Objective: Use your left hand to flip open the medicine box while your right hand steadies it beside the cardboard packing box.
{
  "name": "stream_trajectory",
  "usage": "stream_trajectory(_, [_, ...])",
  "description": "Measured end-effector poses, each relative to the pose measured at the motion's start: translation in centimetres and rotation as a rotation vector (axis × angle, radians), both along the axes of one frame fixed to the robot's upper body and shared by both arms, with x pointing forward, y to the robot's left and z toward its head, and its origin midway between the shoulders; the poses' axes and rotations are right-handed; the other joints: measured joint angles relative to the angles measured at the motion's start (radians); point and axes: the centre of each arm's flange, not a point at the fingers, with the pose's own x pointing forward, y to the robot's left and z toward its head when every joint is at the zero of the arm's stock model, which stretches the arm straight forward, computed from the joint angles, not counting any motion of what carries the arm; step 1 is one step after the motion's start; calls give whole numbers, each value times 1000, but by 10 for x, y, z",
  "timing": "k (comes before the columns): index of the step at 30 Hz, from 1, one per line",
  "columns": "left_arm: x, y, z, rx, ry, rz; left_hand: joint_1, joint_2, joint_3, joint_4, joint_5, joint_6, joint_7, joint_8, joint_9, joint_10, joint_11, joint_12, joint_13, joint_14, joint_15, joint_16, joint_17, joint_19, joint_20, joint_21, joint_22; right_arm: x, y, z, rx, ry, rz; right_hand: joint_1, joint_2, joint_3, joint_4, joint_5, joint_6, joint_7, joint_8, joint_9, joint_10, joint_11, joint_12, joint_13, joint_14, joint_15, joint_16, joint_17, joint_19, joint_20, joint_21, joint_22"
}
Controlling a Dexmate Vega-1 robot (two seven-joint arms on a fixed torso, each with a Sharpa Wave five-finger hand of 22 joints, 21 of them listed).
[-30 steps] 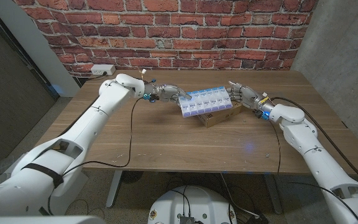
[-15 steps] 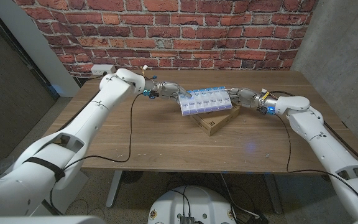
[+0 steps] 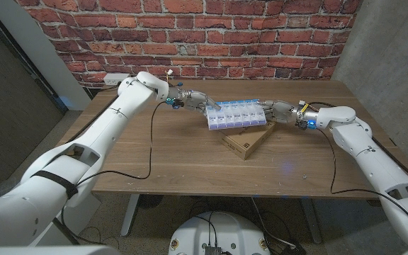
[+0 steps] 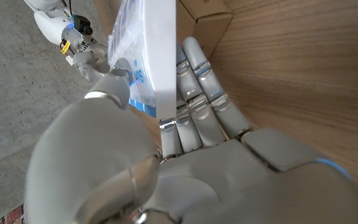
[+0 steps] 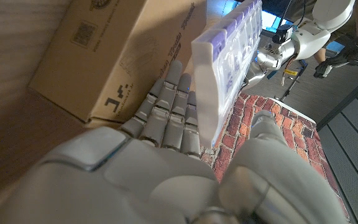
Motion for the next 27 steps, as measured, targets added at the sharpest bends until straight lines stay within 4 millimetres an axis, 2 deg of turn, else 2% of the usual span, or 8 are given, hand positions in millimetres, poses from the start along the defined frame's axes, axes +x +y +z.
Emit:
stream_trajectory(3, [-1,1,-2,17,8,-4,0,0,0,0,0,0,0,-6,3,0,0,0,0,0,0,0,0,-2,-2,4,0,-2,0,-2,5,-2,1,-4,-4,-9,-2,0,-14,3,1,-2,-23,10,-13,-11,-25,15,-26,-22,-13,13,6,-1])
stream_trajectory(4, [-4,-10,7,45,-7,-18,0,0,0,0,-1,0,0,-6,3,0,0,0,0,0,0,0,0,-4,-4,4,0,0,-3,0,28,-4,-25,-3,-3,-9,-2,3,-6,1,8,-2,-21,10,-13,-15,-23,13,-27,-28,-13,13,11,-1])
stream_trajectory(6, [-4,-9,6,51,-4,-17,0,0,0,0,-1,0,0,-7,3,0,0,0,0,0,0,0,1,-4,-4,4,0,0,-3,-1,30,-5,-24,21,21,3,-20,8,53,-8,30,-2,51,-7,8,-21,39,-19,-3,-32,-13,13,27,-1])
stream_trajectory(9, [-8,-15,12,75,-17,-26,0,0,0,0,-3,0,0,-7,3,0,0,0,0,0,0,0,4,-5,-2,4,0,0,-4,0,43,-16,-44,102,58,14,-59,8,157,-32,58,1,181,-55,61,-5,137,-48,117,31,2,5,59,12])
stream_trajectory(13, [-10,-19,16,94,-20,-28,0,0,0,0,1,0,0,-8,7,0,0,-4,3,0,0,-3,5,-9,2,4,0,-1,-4,2,53,-32,-64,216,82,8,-90,8,296,-62,93,23,321,-112,153,68,175,-68,324,211,26,-19,125,38])
stream_trajectory(19, [-11,-19,18,106,-23,-21,0,0,0,0,1,0,0,-8,7,0,0,-4,5,0,0,-4,5,-9,2,8,0,-3,-5,3,61,-43,-75,330,101,5,-93,8,408,-84,129,54,404,-148,265,160,204,-72,481,353,47,-30,185,49])
stream_trajectory(23, [-10,-18,18,111,-20,-11,0,0,0,0,1,0,0,-13,10,0,0,-4,5,0,0,-4,5,-9,2,8,0,-3,-6,2,68,-43,-77,418,108,11,-99,7,507,-97,176,86,479,-164,371,238,251,-83,553,384,58,-40,244,60])
stream_trajectory(27, [-13,-25,24,118,-34,-16,0,0,0,0,1,0,0,-13,10,-1,-1,-8,5,0,0,-4,5,-9,2,8,0,-1,-9,3,88,-56,-89,464,85,16,-99,-1,592,-104,221,118,518,-148,462,289,303,-100,608,388,58,-63,314,77])
